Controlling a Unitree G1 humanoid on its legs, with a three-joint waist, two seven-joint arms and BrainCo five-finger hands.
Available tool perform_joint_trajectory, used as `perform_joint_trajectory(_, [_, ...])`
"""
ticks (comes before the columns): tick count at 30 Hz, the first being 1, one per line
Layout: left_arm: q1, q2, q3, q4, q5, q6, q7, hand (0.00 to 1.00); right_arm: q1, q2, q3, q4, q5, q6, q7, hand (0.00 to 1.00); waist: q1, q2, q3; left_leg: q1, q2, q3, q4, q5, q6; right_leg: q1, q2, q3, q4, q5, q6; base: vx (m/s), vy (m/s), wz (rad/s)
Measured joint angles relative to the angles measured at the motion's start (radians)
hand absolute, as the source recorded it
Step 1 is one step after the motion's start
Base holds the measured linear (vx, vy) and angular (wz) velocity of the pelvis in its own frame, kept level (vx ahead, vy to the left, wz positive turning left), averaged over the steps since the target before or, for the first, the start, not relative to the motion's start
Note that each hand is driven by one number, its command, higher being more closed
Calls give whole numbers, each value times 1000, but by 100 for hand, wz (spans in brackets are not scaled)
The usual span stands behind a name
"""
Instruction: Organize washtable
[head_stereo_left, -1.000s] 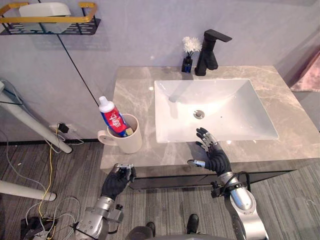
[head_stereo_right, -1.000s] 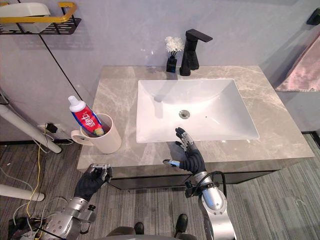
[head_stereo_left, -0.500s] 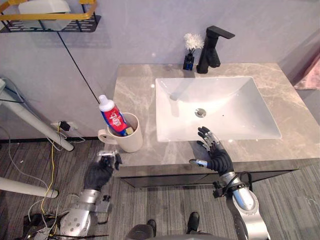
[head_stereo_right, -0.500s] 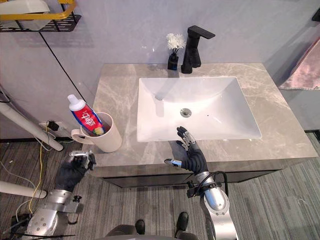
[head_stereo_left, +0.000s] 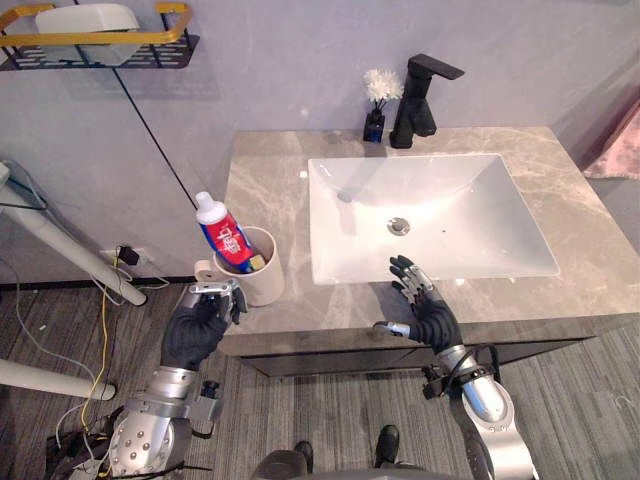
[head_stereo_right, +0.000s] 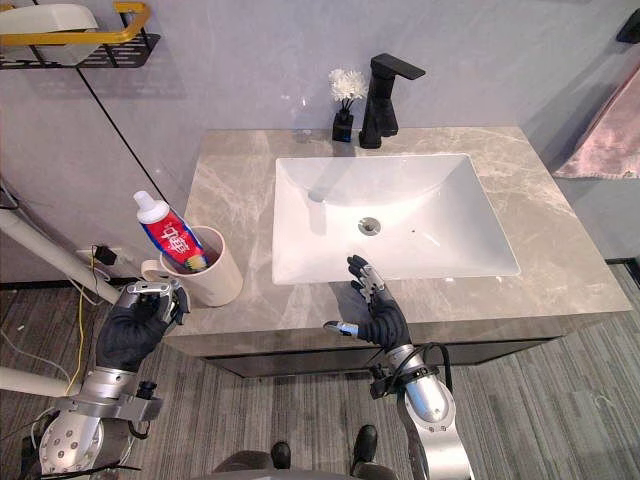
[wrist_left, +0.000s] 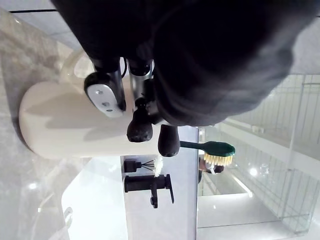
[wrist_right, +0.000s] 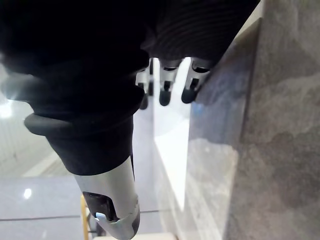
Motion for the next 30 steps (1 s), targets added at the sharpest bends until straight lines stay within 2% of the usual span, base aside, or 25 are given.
perform_joint_trajectory(15, [11, 47, -66, 24, 2, 2, -47, 100, 8, -2, 9, 0, 1, 0, 0, 0, 0, -1, -1, 2, 0, 5, 0, 0, 0, -1, 1, 3, 0, 0, 0, 0, 0, 0])
perform_joint_trajectory(24, [11, 70, -91, 103, 3, 15, -62, 100, 5, -2, 14, 9, 149, 8, -1, 0, -1, -3, -1, -2, 1, 13, 0, 0, 0, -7, 7, 11, 0, 1, 1, 0, 0, -1])
perform_joint_trajectory(30, [7, 74, -91, 103, 3, 16, -62, 100, -8, -29, 13, 1, 116, 8, 1, 0, 2, -8, 2, -12, 5, 24, 14, -12, -2, -18, 12, 25, 0, 3, 0, -2, 1, -7])
